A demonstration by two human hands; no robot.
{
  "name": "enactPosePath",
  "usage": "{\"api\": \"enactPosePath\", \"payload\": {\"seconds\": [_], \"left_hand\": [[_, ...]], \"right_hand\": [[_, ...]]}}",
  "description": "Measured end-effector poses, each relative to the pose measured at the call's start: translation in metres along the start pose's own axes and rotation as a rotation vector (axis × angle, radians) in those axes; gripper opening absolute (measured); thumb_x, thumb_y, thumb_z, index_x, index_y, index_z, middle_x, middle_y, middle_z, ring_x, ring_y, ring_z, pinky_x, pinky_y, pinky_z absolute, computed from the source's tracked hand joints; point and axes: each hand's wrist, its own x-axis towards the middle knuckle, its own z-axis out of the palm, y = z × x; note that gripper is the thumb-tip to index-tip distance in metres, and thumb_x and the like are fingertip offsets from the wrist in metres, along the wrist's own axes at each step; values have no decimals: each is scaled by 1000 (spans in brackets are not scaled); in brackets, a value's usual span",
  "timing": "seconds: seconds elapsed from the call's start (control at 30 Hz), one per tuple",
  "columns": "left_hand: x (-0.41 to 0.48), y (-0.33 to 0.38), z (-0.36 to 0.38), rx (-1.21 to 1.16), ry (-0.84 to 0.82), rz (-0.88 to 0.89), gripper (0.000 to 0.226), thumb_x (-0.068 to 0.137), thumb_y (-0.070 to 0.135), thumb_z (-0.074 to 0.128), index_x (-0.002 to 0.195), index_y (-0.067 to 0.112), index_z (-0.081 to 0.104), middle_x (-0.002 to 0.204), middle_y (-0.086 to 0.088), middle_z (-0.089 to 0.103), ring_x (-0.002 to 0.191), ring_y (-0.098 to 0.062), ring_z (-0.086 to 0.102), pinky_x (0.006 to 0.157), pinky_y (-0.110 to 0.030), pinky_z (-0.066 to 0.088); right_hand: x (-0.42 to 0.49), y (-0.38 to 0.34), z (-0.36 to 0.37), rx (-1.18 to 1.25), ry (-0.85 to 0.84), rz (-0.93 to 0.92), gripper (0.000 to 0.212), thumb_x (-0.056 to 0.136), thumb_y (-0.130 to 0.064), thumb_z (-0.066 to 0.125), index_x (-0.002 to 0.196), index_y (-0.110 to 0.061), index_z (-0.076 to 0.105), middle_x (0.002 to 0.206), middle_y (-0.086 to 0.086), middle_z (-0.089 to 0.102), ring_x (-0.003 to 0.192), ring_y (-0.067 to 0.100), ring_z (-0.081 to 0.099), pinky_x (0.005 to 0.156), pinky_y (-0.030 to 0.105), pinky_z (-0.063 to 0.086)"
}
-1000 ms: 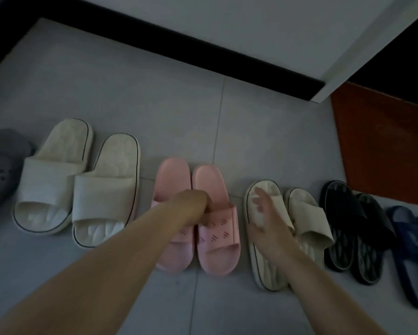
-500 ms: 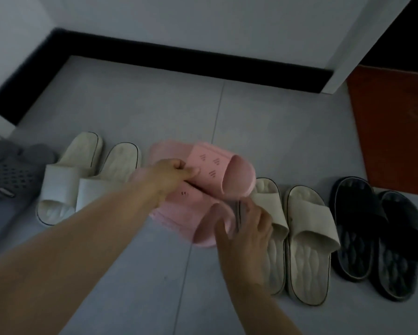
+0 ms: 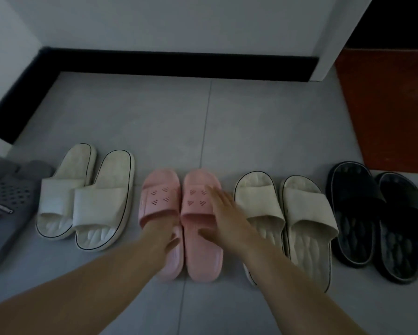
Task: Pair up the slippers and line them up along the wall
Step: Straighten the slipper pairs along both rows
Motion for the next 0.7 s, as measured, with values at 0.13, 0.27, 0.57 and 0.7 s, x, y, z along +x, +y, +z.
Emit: {"api": "enactPosePath", "payload": {"seconds": [0.13,0.27,0.57,0.7], "left_hand": [[31,-7,-33,408,166,294,26,76,-2,59,65,20,54,66,2,54,75,-22,52,69,-27,39],[48,-1,-58,574,234,472,27,74,-1,56,64,24,51,64,9,52,60,-15,49,52,-22,35],[70,32,-148,398,520,477,18,78,1,51,78,18,56,68,8,53,62,-14,48,60,-25,35],[79,26,-214,183,683,352,12,82,6,50,83,15,57,67,1,53,64,-18,48,58,-25,39]], "right_hand": [[-19,1,32,5,168,151,80,83,-27,58,146,-23,9,155,0,10,141,22,15,112,34,20],[-32,-18,64,-18,242,172,73,83,-24,53,144,-26,13,155,-2,5,141,21,9,115,29,6],[-2,-95,85,-38,117,-42,59,76,-30,58,132,-24,40,144,3,31,129,26,29,110,36,22],[57,-134,90,-158,60,-212,52,82,-37,51,132,-25,39,139,1,37,127,26,34,106,34,23]]}}
